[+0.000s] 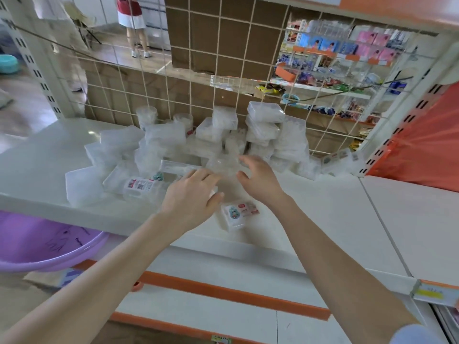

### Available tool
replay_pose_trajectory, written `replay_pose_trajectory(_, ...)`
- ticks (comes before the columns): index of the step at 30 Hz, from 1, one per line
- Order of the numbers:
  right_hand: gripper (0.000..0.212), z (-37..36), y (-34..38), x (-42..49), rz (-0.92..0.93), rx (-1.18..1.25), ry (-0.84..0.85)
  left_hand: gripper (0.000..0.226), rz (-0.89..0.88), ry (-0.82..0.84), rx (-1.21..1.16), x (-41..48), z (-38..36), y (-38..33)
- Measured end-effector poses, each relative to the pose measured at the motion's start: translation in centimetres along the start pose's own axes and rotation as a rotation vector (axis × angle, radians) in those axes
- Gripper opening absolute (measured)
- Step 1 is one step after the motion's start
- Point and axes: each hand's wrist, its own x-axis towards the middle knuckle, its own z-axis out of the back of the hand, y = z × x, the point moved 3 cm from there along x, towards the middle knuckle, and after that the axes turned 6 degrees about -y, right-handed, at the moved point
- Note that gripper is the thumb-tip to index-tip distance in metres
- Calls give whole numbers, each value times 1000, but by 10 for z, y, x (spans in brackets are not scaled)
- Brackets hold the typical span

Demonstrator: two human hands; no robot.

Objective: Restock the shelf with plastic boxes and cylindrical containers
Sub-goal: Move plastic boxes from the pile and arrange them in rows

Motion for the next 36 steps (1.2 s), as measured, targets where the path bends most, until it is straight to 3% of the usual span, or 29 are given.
replay_pose_trajectory(4, 51, -19, 14, 21, 73, -209, 125, 46, 72, 5, 76, -2, 5, 19)
replay_pose_trajectory(10, 36, -20, 17, 13, 155, -327, 60, 42, 95, -72, 25, 3, 11, 19)
replay_pose_trajectory(14, 31, 3, 19, -8, 194, -132, -194, 46, 185, -98, -194, 9, 13, 13)
replay_pose_trajectory(17, 28, 21, 34, -23, 420, -45, -381, 73, 226, -67, -354, 17, 13, 8)
replay_pose_trajectory(21, 24, 25, 41, -34, 603, -33, -448, 70, 265, -113, -462, 22, 18, 3)
replay_pose_trajectory(28, 37, 28, 31, -45, 511, -82, -427, 61, 141, -165, -561, 15, 24, 10)
replay_pose_trajectory(36, 62, 37, 29, -46, 328, 21, -155, 69, 20, -124, -507, 9, 19, 17)
